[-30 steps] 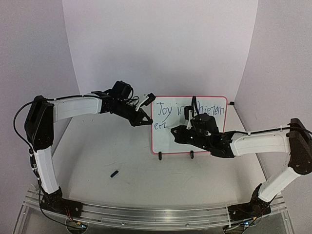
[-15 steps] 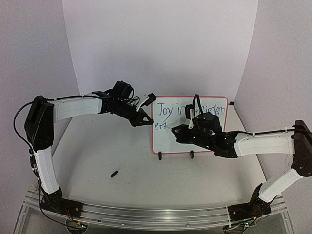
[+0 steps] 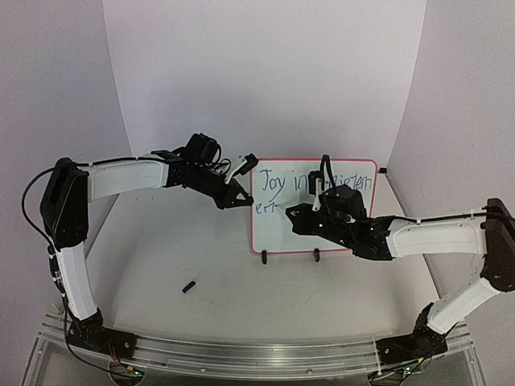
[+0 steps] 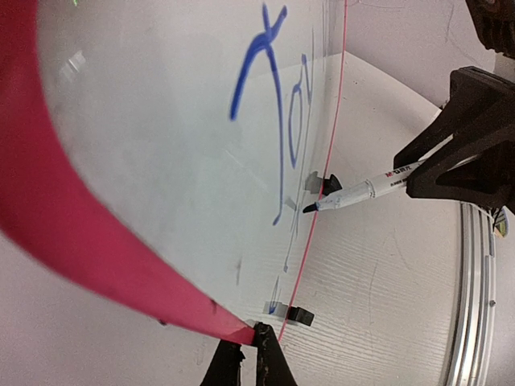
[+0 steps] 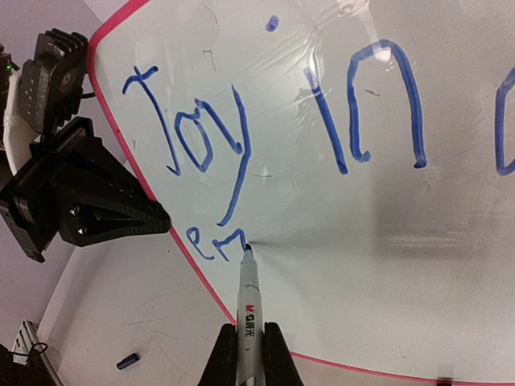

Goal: Write a sentence on the whiteboard

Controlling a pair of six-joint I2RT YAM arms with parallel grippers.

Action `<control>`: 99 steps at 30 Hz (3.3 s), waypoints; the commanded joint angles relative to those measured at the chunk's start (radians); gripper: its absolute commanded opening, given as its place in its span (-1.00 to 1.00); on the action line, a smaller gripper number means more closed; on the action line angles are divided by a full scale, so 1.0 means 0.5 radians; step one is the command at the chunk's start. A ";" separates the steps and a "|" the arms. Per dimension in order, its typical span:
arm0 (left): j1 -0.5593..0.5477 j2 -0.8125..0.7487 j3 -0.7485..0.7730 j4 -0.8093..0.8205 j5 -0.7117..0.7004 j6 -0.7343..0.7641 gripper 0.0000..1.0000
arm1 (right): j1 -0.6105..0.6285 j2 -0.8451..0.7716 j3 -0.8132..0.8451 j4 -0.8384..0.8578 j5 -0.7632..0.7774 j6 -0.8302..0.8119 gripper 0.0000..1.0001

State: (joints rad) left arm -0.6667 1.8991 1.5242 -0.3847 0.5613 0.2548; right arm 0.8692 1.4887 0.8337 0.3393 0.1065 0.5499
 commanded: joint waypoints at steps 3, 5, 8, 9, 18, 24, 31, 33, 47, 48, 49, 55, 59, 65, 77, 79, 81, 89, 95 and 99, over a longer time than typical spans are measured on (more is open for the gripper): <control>-0.053 0.017 -0.033 -0.311 -0.131 0.132 -1.00 | -0.008 0.028 0.053 0.025 0.151 0.012 -1.00; -0.053 0.016 -0.033 -0.313 -0.133 0.133 -1.00 | -0.007 0.019 0.046 0.014 0.187 0.028 -1.00; -0.053 0.014 -0.034 -0.315 -0.136 0.137 -1.00 | -0.007 -0.016 0.022 -0.008 0.236 0.037 -1.00; -0.053 0.013 -0.035 -0.315 -0.136 0.137 -1.00 | -0.007 -0.033 0.014 -0.017 0.255 0.038 -1.00; -0.053 0.014 -0.033 -0.311 -0.132 0.136 -1.00 | -0.007 -0.128 -0.030 -0.092 0.308 0.027 -1.00; -0.053 0.017 -0.033 -0.311 -0.134 0.137 -1.00 | -0.007 -0.154 -0.013 -0.084 0.200 -0.033 -1.00; -0.053 0.018 -0.036 -0.310 -0.135 0.137 -1.00 | -0.006 -0.230 -0.018 -0.072 0.138 -0.095 -1.00; -0.053 0.023 -0.035 -0.312 -0.137 0.137 -1.00 | -0.007 -0.215 0.003 -0.071 0.136 -0.111 -1.00; -0.053 0.021 -0.035 -0.313 -0.140 0.137 -1.00 | -0.020 -0.034 0.164 -0.059 0.175 -0.153 -1.00; -0.054 0.022 -0.035 -0.312 -0.140 0.136 -1.00 | -0.025 -0.026 0.162 -0.060 0.185 -0.141 -1.00; -0.055 0.022 -0.034 -0.312 -0.141 0.136 -1.00 | -0.031 -0.020 0.158 -0.062 0.194 -0.128 -1.00; -0.055 0.020 -0.036 -0.315 -0.145 0.139 -1.00 | -0.036 -0.011 0.132 -0.083 0.189 -0.089 -1.00; -0.054 0.020 -0.036 -0.314 -0.146 0.140 -1.00 | -0.035 -0.026 0.081 -0.103 0.173 -0.054 -1.00; -0.053 0.020 -0.036 -0.316 -0.148 0.140 -1.00 | -0.035 -0.043 -0.009 -0.111 0.127 0.018 -1.00; -0.053 0.024 -0.033 -0.315 -0.147 0.141 -1.00 | -0.034 -0.071 -0.058 -0.128 0.135 0.061 -1.00; -0.055 0.023 -0.033 -0.315 -0.147 0.140 -1.00 | -0.034 -0.105 -0.052 -0.141 0.168 0.049 -1.00; -0.053 0.023 -0.033 -0.315 -0.148 0.139 -1.00 | -0.035 -0.143 -0.046 -0.148 0.192 0.030 -1.00; -0.053 0.020 -0.033 -0.314 -0.148 0.138 -1.00 | -0.035 -0.264 -0.139 -0.004 0.088 -0.083 -1.00; -0.053 0.019 -0.034 -0.315 -0.152 0.140 -1.00 | -0.035 -0.189 -0.170 -0.010 0.078 -0.039 -1.00; -0.053 0.021 -0.033 -0.314 -0.151 0.139 -1.00 | -0.034 -0.155 -0.163 -0.010 0.116 -0.029 -1.00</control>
State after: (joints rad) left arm -0.6689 1.8984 1.5242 -0.3851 0.5529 0.2555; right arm 0.8558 1.3889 0.7509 0.3080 0.1486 0.5320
